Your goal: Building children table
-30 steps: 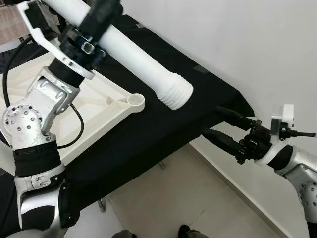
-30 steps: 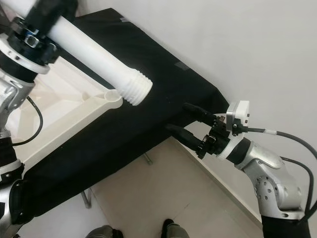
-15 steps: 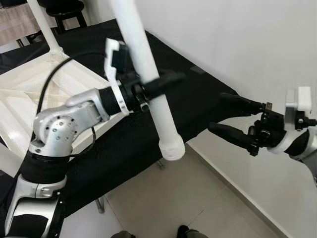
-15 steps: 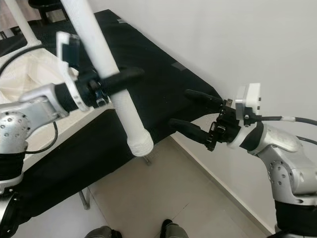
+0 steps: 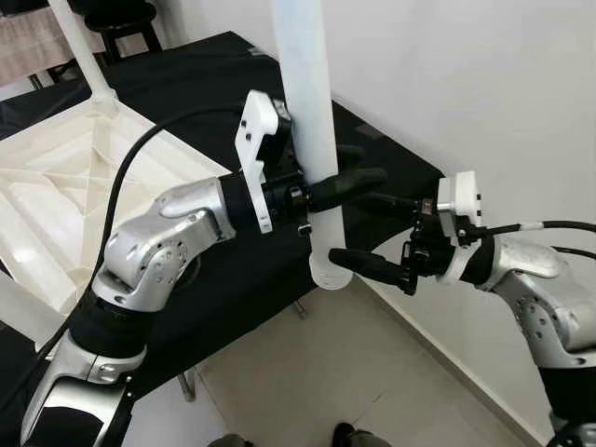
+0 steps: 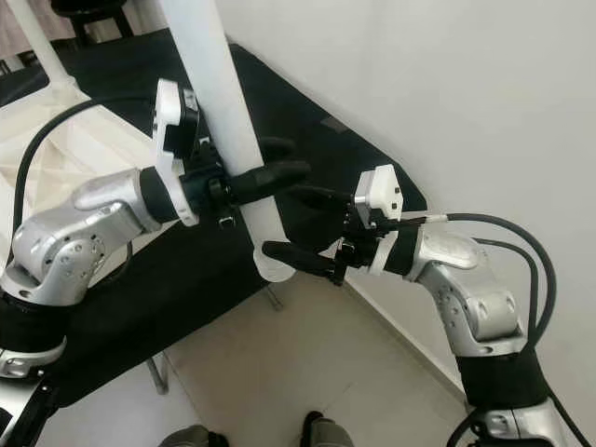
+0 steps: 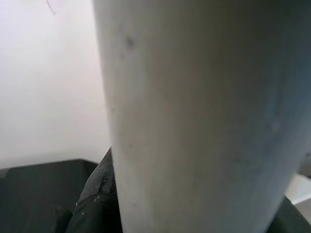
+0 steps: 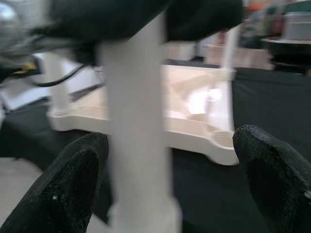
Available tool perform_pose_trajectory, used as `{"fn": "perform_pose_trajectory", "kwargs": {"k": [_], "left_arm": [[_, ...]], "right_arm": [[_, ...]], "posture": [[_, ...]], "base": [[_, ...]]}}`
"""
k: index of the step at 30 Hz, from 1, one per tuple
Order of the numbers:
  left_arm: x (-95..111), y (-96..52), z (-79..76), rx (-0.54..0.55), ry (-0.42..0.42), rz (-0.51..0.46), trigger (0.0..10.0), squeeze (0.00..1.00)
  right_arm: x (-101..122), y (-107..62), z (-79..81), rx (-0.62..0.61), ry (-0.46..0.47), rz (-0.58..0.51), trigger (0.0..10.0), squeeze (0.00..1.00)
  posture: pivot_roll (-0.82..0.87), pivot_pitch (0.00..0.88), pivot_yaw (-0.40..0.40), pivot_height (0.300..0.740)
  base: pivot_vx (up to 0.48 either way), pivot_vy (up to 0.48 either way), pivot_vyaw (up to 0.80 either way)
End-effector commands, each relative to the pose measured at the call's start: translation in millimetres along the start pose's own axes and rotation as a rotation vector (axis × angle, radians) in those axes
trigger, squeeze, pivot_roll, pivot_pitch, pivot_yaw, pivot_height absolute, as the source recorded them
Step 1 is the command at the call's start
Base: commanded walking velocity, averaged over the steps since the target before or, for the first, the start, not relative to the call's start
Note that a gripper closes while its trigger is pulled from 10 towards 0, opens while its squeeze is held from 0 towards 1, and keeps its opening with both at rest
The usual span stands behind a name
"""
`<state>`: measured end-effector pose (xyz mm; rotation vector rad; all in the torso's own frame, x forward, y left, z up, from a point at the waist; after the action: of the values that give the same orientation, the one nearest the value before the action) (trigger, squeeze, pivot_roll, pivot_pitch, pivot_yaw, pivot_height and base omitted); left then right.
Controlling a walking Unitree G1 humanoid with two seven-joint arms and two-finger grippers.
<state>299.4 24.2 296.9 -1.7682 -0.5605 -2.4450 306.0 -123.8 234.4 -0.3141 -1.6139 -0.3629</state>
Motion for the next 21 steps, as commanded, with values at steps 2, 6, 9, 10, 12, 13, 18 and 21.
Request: {"fn": "perform_pose_trajectory", "kwargs": {"k": [2, 6, 9, 10, 12, 13, 18, 21], "left_arm": [[0.6, -2.3, 3.1, 0.047, 0.027, -0.021, 10.0, 0.00], [-2.3, -5.1, 9.7, 0.112, 0.037, -0.031, 10.0, 0.00], [-4.7, -8.1, 12.7, 0.134, 0.066, -0.032, 10.0, 0.00], [-4.7, -8.1, 12.7, 0.134, 0.066, -0.032, 10.0, 0.00], [-8.3, -10.2, 12.6, 0.123, 0.088, -0.012, 10.0, 0.00], [-8.3, -10.2, 12.6, 0.123, 0.088, -0.012, 10.0, 0.00], [13.3, -11.2, 40.3, 0.203, 0.263, -0.013, 10.0, 0.00], [31.2, -12.2, 53.7, 0.258, 0.307, -0.057, 10.0, 0.00]], "right_arm": [[-2.3, 3.3, -6.1, -0.043, -0.009, -0.007, 10.0, 0.00], [-2.1, 4.7, -7.7, -0.061, 0.004, -0.023, 10.0, 0.00], [-4.2, 5.8, -4.4, -0.040, -0.001, -0.017, 10.0, 0.00], [-4.2, 5.8, -4.4, -0.040, -0.001, -0.017, 10.0, 0.00], [-7.3, 7.0, -3.9, -0.033, -0.011, 0.001, 10.0, 0.00], [-7.3, 7.0, -3.9, -0.033, -0.011, 0.001, 10.0, 0.00], [12.0, 25.4, -11.5, -0.038, -0.112, -0.030, 10.0, 0.00], [23.4, 32.1, -16.7, -0.060, -0.138, -0.061, 10.0, 0.00]], "posture": [[0.01, 0.154, -0.025, 0.740], [0.01, 0.155, -0.026, 0.740], [0.01, 0.154, -0.028, 0.740], [0.01, 0.154, -0.028, 0.740], [0.01, 0.154, -0.029, 0.740], [0.01, 0.154, -0.029, 0.740], [0.02, 0.151, -0.030, 0.740], [0.02, 0.150, -0.029, 0.740]], "base": [[0.000, 0.000, 0.00], [0.000, 0.000, 0.00], [0.000, 0.000, 0.00], [0.000, 0.000, 0.00], [0.000, 0.000, 0.00], [0.000, 0.000, 0.00], [0.000, 0.000, 0.00], [0.000, 0.000, 0.00]]}}
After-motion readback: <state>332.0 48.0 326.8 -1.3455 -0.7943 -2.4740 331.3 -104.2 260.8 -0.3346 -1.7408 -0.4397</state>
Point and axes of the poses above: a point about 5 cm out from each wrist's last joint towards the gripper, its own y axis pointing out of the wrist towards the gripper, its own x axis along the axis of the wrist's last joint, z = x × y, the point moved 5 cm from there along y, pointing out of the wrist towards the gripper, and after that the axes turned 8 degrees about y, right-handed, at the moved point
